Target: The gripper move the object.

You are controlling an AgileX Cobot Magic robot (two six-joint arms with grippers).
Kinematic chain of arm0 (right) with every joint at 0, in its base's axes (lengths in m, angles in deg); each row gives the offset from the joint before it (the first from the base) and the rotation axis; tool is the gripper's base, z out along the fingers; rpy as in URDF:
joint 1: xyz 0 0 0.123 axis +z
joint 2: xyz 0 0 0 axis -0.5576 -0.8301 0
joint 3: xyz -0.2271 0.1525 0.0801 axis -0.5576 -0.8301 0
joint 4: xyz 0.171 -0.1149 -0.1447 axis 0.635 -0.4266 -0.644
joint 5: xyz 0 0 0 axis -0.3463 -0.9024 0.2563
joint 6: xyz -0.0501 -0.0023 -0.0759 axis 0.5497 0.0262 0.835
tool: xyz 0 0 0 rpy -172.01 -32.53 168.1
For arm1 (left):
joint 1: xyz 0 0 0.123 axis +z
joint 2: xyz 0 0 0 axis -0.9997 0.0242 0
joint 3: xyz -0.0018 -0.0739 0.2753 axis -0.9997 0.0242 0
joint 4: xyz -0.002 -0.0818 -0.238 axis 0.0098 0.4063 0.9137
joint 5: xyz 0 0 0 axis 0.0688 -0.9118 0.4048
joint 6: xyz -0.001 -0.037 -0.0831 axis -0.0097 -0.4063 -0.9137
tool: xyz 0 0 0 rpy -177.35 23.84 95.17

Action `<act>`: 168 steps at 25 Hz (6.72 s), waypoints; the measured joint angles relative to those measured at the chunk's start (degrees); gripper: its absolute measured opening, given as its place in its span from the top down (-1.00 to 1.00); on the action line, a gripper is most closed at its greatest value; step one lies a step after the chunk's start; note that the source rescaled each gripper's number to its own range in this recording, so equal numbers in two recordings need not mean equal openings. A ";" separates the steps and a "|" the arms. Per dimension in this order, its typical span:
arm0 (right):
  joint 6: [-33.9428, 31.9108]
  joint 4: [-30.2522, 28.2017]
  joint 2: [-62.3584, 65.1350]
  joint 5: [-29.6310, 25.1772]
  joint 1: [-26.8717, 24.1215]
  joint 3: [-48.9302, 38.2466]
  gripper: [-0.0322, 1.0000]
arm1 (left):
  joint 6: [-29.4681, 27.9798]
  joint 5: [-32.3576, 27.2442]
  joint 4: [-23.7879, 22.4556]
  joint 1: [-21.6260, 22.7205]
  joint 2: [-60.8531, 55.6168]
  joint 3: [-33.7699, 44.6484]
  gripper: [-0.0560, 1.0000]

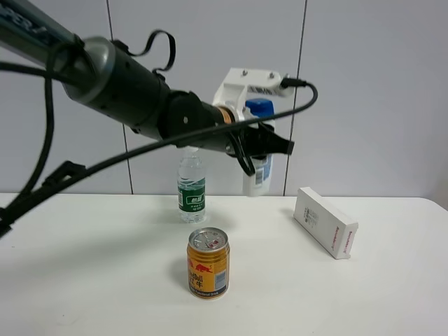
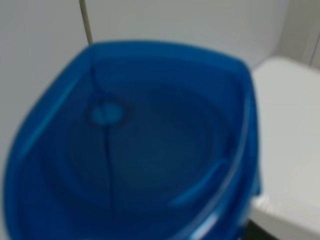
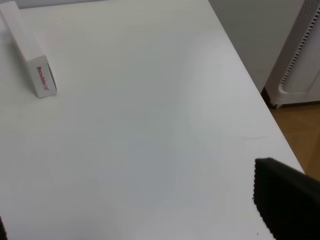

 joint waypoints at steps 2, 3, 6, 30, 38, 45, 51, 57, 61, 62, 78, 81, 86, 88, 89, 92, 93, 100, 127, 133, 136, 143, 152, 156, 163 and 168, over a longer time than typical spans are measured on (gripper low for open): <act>0.00 0.00 0.00 0.00 0.00 0.00 -1.00 | 0.00 -3.12 0.00 0.00 -2.49 0.00 0.83; 0.00 0.00 0.00 0.00 0.00 0.00 -1.00 | 0.00 -5.58 0.00 0.00 -3.64 0.00 0.83; 0.00 0.00 0.00 0.00 0.00 0.00 -1.00 | 0.00 -12.67 0.00 0.00 -7.04 0.94 0.83; 0.00 0.00 0.00 0.00 0.00 0.00 -1.00 | -0.22 17.82 -1.16 18.38 -26.17 46.91 0.83; 0.00 0.00 0.00 0.00 0.00 0.00 -1.00 | -0.22 27.73 -3.06 18.81 -16.56 47.18 0.83; 0.00 0.00 0.00 0.00 0.00 0.00 -1.00 | -0.30 34.84 -3.11 18.81 -9.14 47.18 0.83; 0.00 0.00 0.00 0.00 0.00 0.00 -1.00 | -4.76 39.94 -3.11 18.81 -5.12 47.13 0.83; 0.00 0.00 0.00 0.00 0.00 0.00 -1.00 | -7.09 44.05 -3.11 18.81 -2.65 47.08 0.84; 0.00 0.00 0.00 0.00 0.00 0.00 -1.00 | -7.20 45.80 -3.17 18.81 -1.63 46.90 0.85; 0.00 0.00 0.00 0.00 0.00 0.00 -1.00 | -7.20 46.09 -3.23 18.81 -1.55 46.90 0.85; 0.00 0.00 0.00 0.00 0.00 0.00 -1.00 | -9.17 43.90 -5.16 18.81 -0.95 46.90 -0.93; 0.00 0.00 0.00 0.00 0.00 0.00 -1.00 | -10.30 43.64 -6.59 18.81 -0.95 46.90 -1.00; 0.00 0.00 0.00 0.00 0.00 0.00 -1.00 | -10.47 43.52 -6.81 18.81 -1.21 46.90 -1.00; 0.00 0.00 0.00 0.00 0.00 0.00 -1.00 | -10.47 43.23 -6.81 18.81 -1.92 46.90 -1.00; 0.00 0.00 0.00 0.00 0.00 0.00 -1.00 | -10.48 43.06 -6.81 18.81 -2.56 46.90 -1.00; 0.00 0.00 0.00 0.00 0.00 0.00 -1.00 | -10.48 41.84 -6.69 18.81 -4.91 46.95 -1.00; 0.00 0.00 0.00 0.00 0.00 0.00 -1.00 | -10.48 40.68 -6.69 18.81 -5.83 46.95 -1.00; 0.00 0.00 0.00 0.00 0.00 0.00 -1.00 | -10.48 35.72 -6.69 18.81 -11.47 47.05 -1.00; 0.00 0.00 0.00 0.00 0.00 0.00 -1.00 | -9.33 -24.01 -5.43 20.97 -52.99 38.58 -1.00; 0.00 0.00 0.00 0.00 0.00 0.00 -1.00 | -8.04 -36.44 -5.43 28.35 -54.07 35.31 -1.00; 0.00 0.00 0.00 0.00 0.00 0.00 -1.00 | -7.70 -40.36 -5.43 32.05 -55.31 34.66 -1.00; 0.00 0.00 0.00 0.00 0.00 0.00 -1.00 | -5.21 -50.68 -5.43 39.74 -63.08 34.59 -1.00; 0.00 0.00 0.00 0.00 0.00 0.00 -1.00 | -2.90 -64.62 -5.43 42.42 -79.73 34.59 -1.00; 0.00 0.00 0.00 0.00 0.00 0.00 -1.00 | -2.62 -70.06 -5.43 42.42 -86.40 34.59 -1.00; 0.00 0.00 0.00 0.00 0.00 0.00 -1.00 | -2.22 -77.46 -5.43 42.42 -95.83 34.88 -1.00; 0.00 0.00 0.00 0.00 0.00 0.00 -1.00 | -2.10 -76.88 -4.61 42.42 -103.77 41.73 -1.00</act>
